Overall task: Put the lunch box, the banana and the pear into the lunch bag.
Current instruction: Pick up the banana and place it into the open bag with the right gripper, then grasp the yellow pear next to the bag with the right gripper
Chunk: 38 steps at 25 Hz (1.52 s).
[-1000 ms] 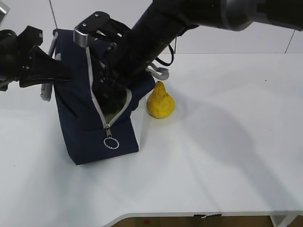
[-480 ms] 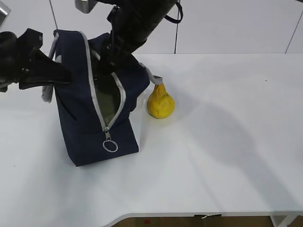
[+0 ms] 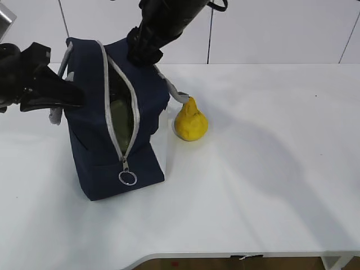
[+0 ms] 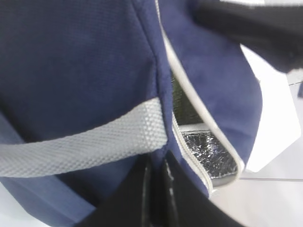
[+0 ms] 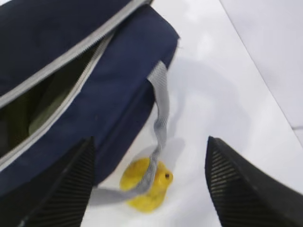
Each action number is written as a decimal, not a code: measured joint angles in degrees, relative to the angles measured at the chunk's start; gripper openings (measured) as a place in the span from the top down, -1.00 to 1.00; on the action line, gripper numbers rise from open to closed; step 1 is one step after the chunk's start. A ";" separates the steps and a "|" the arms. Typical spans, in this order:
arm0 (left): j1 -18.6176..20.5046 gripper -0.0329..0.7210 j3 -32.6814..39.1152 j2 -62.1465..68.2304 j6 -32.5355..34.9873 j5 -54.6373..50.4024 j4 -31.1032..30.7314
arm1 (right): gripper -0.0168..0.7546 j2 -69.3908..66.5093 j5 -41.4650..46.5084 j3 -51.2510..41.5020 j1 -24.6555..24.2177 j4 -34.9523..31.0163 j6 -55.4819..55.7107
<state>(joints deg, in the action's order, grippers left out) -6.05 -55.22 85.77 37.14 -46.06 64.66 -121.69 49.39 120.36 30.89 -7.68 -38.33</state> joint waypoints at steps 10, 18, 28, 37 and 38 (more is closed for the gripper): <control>0.00 0.92 0.00 0.00 0.00 2.01 -0.16 | -0.52 9.11 12.62 0.20 -1.49 4.60 8.09; 0.00 0.92 0.00 0.00 0.00 2.72 -0.25 | -0.52 11.55 19.72 -1.06 -8.09 3.63 14.07; 0.00 0.92 0.00 0.00 0.00 3.20 -0.25 | -0.52 20.45 15.75 -19.49 -22.49 -24.97 -0.89; 0.00 0.92 0.00 0.00 0.00 3.39 -0.25 | -0.52 20.45 10.36 -32.62 -25.29 -40.49 -15.16; 0.00 0.92 0.00 0.00 0.00 3.39 -0.25 | -0.52 20.45 8.94 -34.31 -25.29 -41.63 -17.01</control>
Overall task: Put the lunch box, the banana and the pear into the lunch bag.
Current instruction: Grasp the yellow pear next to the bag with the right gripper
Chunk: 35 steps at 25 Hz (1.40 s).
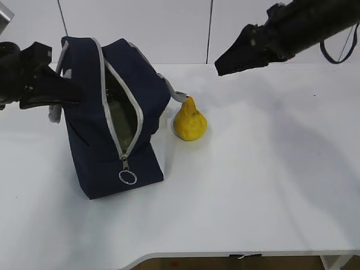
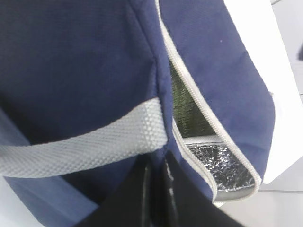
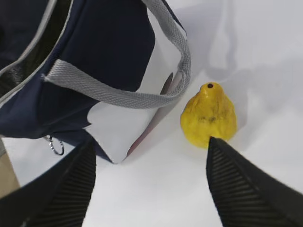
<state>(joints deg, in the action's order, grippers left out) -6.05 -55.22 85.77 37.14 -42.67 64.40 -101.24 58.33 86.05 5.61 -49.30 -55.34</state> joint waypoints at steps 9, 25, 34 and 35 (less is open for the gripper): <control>0.00 0.92 0.00 0.00 0.00 0.00 0.00 | -0.52 0.00 -11.03 -15.11 0.00 -26.83 -31.37; 0.00 0.92 0.00 0.00 0.00 0.56 -1.44 | -0.40 -12.47 -12.89 -20.36 -0.10 -53.12 -76.23; 0.00 0.92 0.00 0.00 0.00 1.06 -1.66 | -0.36 -17.92 -11.60 -13.24 0.45 -53.32 -78.55; 0.00 0.92 0.00 0.00 0.00 1.06 -1.66 | -0.36 -18.68 -11.60 -11.69 0.56 -53.32 -77.00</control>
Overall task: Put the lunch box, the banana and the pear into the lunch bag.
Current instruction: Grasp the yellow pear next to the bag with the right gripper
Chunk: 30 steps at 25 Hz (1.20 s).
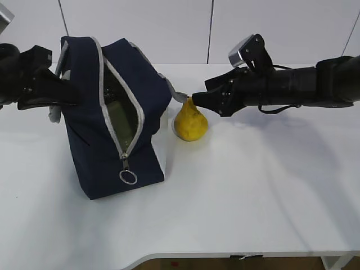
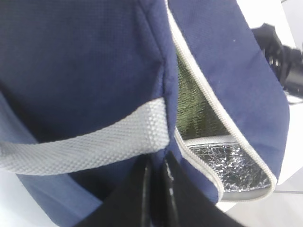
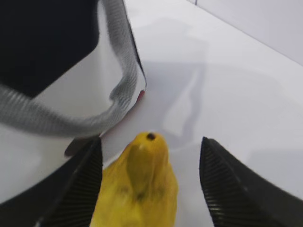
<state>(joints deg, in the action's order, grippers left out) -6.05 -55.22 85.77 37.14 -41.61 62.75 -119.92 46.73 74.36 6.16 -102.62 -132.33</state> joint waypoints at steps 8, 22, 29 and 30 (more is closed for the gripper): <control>0.00 0.92 0.00 0.00 0.00 0.02 0.00 | -0.36 -4.49 -0.12 6.81 2.43 -0.13 10.20; 0.00 0.92 0.00 0.00 0.00 0.02 0.00 | -0.35 -7.39 -1.23 7.86 3.06 -0.13 10.89; 0.00 0.92 0.00 0.00 0.00 0.02 0.00 | -0.35 -8.51 -1.28 9.07 3.06 -0.13 10.89; 0.00 0.92 0.00 0.00 0.07 0.02 0.00 | -0.35 -8.62 -1.28 9.07 3.06 -0.13 10.89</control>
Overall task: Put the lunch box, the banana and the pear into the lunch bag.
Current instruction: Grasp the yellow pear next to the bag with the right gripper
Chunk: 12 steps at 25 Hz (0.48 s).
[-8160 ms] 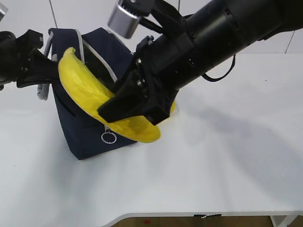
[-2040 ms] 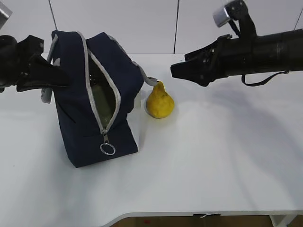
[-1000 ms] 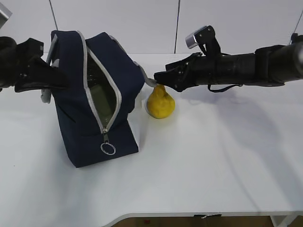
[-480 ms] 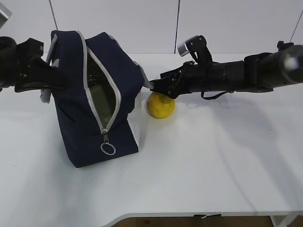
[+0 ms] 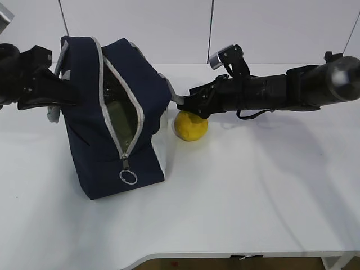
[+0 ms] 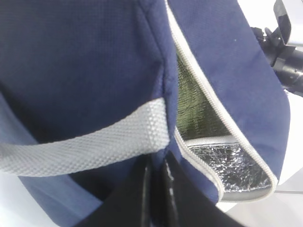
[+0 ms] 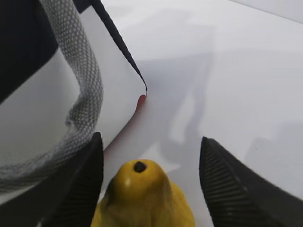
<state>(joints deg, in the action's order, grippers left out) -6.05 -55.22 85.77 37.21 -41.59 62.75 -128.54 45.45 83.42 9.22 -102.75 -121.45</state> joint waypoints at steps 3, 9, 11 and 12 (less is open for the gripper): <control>0.00 0.92 0.00 0.00 0.00 0.00 0.00 | -0.35 -0.22 -0.09 0.00 0.00 0.00 0.00; 0.00 0.92 0.00 0.00 0.00 0.00 0.00 | -0.34 -0.26 -0.85 0.00 0.00 1.68 0.11; 0.00 0.92 0.00 0.00 0.00 0.00 0.00 | -0.29 -0.26 -0.85 0.00 0.00 1.80 0.11; 0.00 0.92 0.00 0.00 0.00 0.00 0.00 | -0.24 -0.26 -0.85 0.00 0.02 1.88 0.11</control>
<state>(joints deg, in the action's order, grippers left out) -6.05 -55.22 85.77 37.21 -41.59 62.75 -128.80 44.60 83.42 9.24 -100.87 -121.33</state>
